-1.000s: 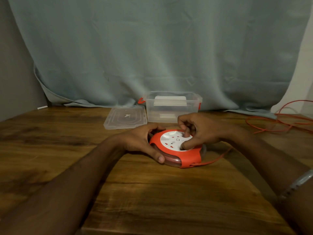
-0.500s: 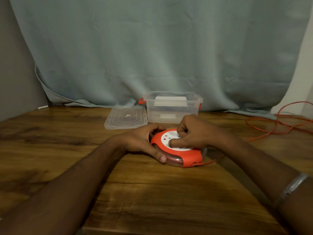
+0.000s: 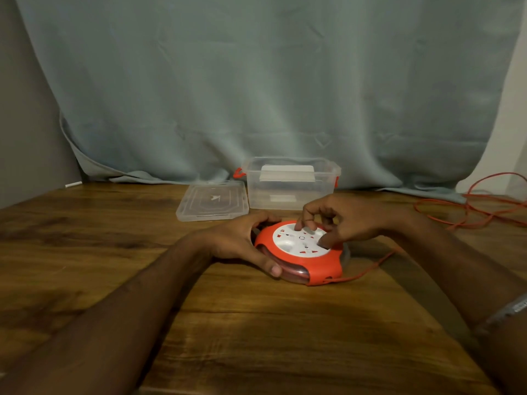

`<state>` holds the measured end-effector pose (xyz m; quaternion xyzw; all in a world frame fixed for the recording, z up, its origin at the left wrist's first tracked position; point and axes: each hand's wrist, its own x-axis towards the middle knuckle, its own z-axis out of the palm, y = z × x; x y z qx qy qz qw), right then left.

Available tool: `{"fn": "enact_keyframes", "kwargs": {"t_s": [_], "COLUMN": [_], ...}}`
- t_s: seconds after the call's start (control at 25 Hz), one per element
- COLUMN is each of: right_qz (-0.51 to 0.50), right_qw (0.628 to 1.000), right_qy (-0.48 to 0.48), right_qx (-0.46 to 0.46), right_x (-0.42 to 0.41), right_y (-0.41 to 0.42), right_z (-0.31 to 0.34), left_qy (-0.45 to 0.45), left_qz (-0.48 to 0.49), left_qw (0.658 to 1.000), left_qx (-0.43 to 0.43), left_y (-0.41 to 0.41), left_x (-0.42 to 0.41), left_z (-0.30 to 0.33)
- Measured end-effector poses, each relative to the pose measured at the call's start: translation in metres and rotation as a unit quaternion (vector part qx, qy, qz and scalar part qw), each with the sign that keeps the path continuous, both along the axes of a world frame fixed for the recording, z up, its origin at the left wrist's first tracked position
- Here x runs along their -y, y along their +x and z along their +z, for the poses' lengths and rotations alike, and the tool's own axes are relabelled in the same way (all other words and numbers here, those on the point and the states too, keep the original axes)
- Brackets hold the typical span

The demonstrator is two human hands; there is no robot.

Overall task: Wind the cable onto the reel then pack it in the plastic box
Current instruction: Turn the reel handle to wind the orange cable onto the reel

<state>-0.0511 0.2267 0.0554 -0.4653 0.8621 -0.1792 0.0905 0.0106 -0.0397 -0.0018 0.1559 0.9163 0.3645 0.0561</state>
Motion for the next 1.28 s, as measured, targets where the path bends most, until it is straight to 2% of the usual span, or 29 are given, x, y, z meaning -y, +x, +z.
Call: {"fn": "enact_keyframes", "kwargs": {"t_s": [0.24, 0.72, 0.96, 1.16, 1.28], "right_qz": [-0.017, -0.067, -0.156, -0.128, -0.066], "right_qw": [0.999, 0.985, 0.972, 0.973, 0.987], "right_qy": [-0.030, -0.032, -0.049, -0.065, -0.101], "right_qx": [-0.013, -0.154, -0.170, -0.180, -0.110], "right_x": [-0.002, 0.018, 0.031, 0.030, 0.018], "right_y": [0.000, 0.020, 0.021, 0.019, 0.015], "right_z": [-0.002, -0.013, -0.020, -0.020, -0.011], "left_qy": [0.006, 0.029, 0.046, 0.053, 0.042], "left_qz": [-0.004, -0.006, -0.006, -0.016, -0.008], "left_qw": [1.000, 1.000, 0.999, 0.998, 0.999], "left_qx": [-0.001, -0.011, -0.014, -0.016, -0.016], "left_y": [0.002, 0.001, 0.003, 0.002, 0.001], "left_x": [-0.002, -0.001, -0.006, -0.006, -0.004], "left_z": [0.001, 0.000, 0.001, 0.000, -0.001]}}
